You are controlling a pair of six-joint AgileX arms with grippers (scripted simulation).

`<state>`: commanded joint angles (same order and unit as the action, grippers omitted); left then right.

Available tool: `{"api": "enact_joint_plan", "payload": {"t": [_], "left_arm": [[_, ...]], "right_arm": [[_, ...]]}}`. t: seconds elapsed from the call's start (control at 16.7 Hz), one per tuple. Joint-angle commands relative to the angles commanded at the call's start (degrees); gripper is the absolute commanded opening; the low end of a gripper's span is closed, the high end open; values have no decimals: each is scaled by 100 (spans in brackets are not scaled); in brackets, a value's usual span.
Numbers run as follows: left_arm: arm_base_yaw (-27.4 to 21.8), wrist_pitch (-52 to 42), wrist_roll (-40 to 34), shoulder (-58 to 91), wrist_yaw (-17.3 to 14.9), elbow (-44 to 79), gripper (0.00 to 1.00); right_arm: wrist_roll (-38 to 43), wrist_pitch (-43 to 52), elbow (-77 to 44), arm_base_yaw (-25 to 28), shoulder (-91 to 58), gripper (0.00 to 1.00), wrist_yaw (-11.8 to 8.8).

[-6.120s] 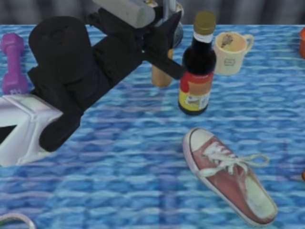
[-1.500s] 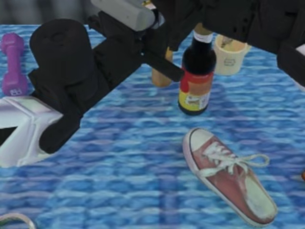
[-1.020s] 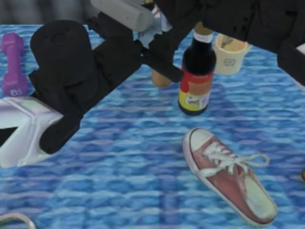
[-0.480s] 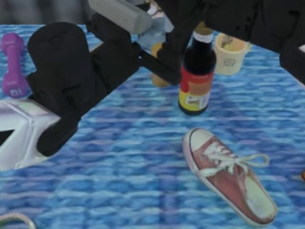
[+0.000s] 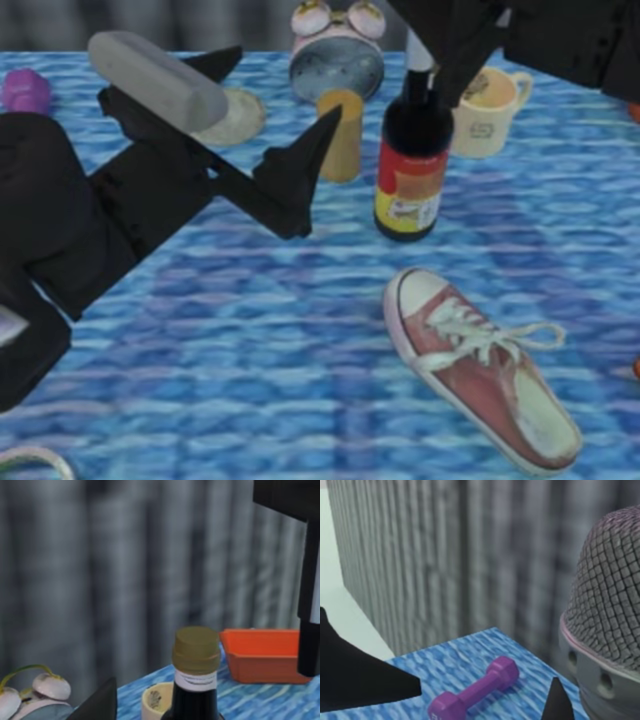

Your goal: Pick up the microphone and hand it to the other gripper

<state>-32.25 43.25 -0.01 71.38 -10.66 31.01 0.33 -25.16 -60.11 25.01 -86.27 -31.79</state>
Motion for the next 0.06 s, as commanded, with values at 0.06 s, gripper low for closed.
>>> {"api": "enact_joint_plan", "payload": {"t": [0.06], "left_arm": [[4, -2, 0, -18, -4, -16, 100]], "right_arm": [[-3, 1, 9, -13, 8, 0, -10]]}}
